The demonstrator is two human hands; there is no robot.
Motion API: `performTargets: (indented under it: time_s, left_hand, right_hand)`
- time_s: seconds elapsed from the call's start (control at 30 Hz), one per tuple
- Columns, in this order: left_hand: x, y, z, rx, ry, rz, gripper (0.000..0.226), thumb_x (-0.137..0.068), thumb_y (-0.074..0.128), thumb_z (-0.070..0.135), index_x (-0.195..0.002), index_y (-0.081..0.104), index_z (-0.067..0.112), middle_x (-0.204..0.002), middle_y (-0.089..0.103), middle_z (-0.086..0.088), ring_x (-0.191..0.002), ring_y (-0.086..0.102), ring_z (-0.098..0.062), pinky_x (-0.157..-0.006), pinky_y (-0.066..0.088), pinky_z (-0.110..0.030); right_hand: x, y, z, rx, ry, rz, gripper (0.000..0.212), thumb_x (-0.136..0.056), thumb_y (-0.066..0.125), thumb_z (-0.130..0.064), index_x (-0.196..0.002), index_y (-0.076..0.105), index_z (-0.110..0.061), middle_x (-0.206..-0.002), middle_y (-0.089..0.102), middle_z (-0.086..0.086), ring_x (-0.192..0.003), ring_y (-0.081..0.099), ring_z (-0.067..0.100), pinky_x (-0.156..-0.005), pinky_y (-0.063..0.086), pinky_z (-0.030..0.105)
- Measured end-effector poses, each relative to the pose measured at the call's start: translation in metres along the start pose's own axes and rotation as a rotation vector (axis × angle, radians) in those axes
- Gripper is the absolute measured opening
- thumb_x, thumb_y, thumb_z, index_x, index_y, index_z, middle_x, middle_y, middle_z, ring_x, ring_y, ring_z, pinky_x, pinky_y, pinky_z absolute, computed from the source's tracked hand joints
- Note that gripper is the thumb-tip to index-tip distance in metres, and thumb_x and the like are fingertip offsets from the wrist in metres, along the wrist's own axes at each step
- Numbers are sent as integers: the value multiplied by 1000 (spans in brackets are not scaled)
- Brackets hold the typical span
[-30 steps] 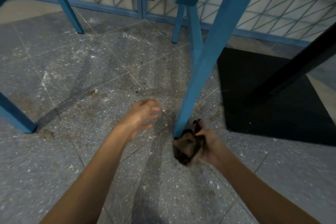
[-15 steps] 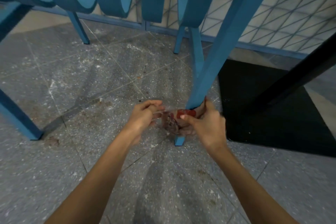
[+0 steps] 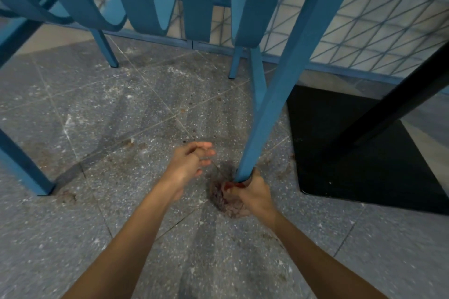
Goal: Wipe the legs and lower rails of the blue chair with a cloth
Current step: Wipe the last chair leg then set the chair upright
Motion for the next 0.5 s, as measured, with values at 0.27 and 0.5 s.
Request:
performTargets:
  time_s: [0.27,0.5]
  left_hand:
    - [-1,5,11,-11,15,3,19,-93,54,18,-109,63,21,-104,69,6,-97,63,-13,-83,46,-30]
    - [-8,9,14,-25,38,-24,22,-98,46,17,-106,65,25,-100,69,8,-95,64,-10,-77,46,-27]
  right_hand:
    - [12,-41,-70,-220,-217,88,60,-55,81,8,-99,53,-24,-90,66,-5,-80,65,6,-61,53,16]
    - [36,-62,-112,-356,-392,248,57,-66,80,-1,-109,53,-27,-99,65,-5,-93,67,10,-75,58,25]
Point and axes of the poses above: each hand's wrist, its own x-axis away from the middle knuckle, its own y-axis out of the palm, z = x × y, the point moved 4 cm from there along -x, towards the middle knuckle
